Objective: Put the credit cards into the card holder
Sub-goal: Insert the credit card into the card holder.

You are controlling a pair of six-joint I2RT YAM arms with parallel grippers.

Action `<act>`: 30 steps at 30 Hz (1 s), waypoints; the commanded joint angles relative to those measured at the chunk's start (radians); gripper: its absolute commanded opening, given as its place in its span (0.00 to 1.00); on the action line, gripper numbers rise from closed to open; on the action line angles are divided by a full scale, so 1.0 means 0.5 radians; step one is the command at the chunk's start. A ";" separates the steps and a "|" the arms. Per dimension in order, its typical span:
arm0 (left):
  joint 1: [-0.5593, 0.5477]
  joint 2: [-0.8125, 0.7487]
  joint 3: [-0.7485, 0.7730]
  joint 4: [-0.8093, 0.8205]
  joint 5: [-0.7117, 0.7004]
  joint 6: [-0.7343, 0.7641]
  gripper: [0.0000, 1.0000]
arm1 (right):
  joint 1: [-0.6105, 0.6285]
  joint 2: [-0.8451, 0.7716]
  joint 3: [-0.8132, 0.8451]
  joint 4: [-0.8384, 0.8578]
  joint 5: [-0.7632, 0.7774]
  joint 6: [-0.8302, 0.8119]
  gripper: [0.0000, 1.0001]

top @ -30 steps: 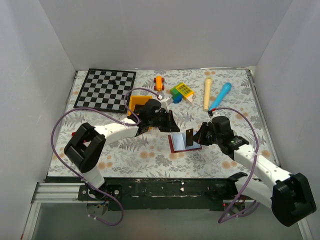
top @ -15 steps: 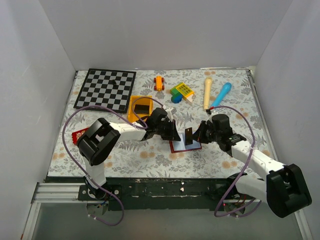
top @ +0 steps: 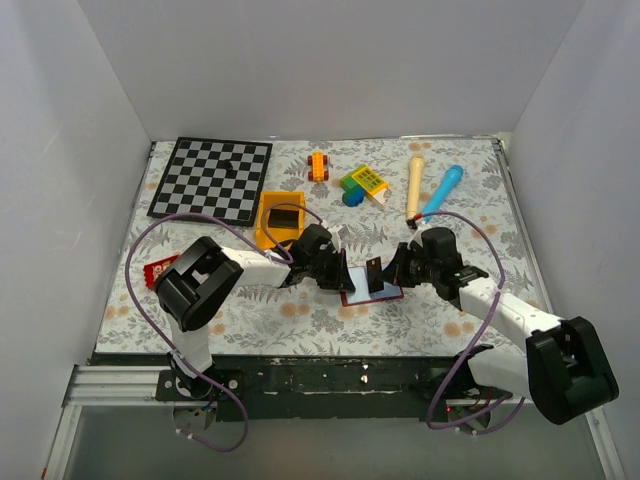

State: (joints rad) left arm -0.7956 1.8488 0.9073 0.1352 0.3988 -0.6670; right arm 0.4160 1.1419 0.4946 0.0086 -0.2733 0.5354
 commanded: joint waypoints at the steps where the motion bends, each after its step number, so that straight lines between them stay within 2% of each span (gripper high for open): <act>1: -0.007 0.008 -0.032 -0.050 -0.070 0.042 0.00 | -0.007 0.072 0.048 0.105 -0.107 -0.101 0.01; 21: 0.045 -0.056 -0.161 -0.093 -0.153 0.046 0.00 | -0.013 0.223 -0.069 0.244 0.022 0.052 0.01; 30: 0.076 -0.056 -0.183 -0.077 -0.123 0.055 0.00 | -0.019 0.324 -0.148 0.388 -0.107 0.162 0.01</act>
State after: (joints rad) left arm -0.7685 1.8214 0.8452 0.1787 0.3859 -0.6689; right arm 0.4061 1.2728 0.4461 0.1574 -0.2974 0.5907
